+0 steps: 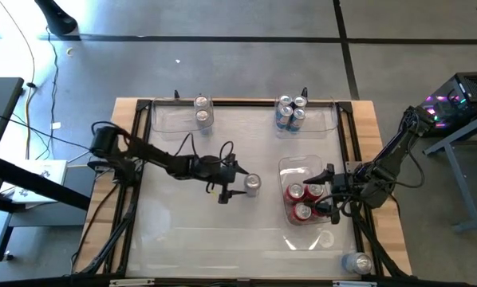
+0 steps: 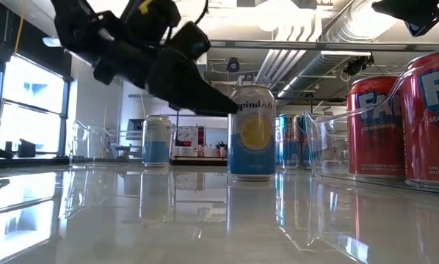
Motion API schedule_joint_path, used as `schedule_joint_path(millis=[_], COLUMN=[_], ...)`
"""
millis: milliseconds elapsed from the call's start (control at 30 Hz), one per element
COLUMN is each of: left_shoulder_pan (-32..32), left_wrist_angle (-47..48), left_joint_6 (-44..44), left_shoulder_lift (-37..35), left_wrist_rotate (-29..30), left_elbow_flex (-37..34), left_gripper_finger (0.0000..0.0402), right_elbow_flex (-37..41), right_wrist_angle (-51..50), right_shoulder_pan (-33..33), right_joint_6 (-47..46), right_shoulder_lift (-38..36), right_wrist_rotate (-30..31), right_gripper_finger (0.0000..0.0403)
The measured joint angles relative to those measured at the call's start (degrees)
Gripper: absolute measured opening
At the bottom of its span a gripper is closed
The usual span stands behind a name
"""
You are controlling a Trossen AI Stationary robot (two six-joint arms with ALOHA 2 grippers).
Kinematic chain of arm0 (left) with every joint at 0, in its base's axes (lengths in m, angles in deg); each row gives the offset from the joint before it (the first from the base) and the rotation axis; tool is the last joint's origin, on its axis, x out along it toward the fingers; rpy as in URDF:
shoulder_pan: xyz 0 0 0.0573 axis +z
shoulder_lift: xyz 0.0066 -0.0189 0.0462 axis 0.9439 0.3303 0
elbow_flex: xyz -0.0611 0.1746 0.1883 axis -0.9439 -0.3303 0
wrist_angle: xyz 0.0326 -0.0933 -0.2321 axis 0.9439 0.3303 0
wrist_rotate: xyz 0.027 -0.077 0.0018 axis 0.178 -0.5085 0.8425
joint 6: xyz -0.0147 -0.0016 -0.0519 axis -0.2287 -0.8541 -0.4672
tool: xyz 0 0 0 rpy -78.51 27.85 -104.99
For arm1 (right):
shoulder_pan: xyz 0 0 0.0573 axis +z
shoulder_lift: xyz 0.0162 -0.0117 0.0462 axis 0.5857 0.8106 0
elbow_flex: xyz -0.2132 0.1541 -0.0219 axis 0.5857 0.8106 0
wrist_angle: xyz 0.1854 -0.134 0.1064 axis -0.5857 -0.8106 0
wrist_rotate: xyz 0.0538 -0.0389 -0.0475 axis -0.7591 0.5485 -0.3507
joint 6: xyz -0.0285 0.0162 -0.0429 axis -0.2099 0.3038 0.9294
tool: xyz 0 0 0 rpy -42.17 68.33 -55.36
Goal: Sort soda cans
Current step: Put the top white soda can into the top left transparent bin
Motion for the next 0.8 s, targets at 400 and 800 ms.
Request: schedule_joint_path(millis=[400, 800], left_shoulder_pan=[-3.0, -16.7], left_wrist_angle=[-6.2, -5.9], left_joint_6=[-10.7, -12.7], left_shoulder_lift=[6.4, 5.9], left_wrist_rotate=[-2.1, 22.9], left_elbow_flex=[0.8, 0.7], left_gripper_finger=[0.0333, 0.0333], right_elbow_flex=[0.0, 0.0], right_wrist_angle=[-0.5, -0.5], right_shoulder_pan=[0.0, 0.0], right_joint_6=[-1.2, -1.4], right_shoulder_lift=[0.0, 0.0], right_wrist_rotate=[0.0, 0.0], right_gripper_finger=[0.035, 0.035])
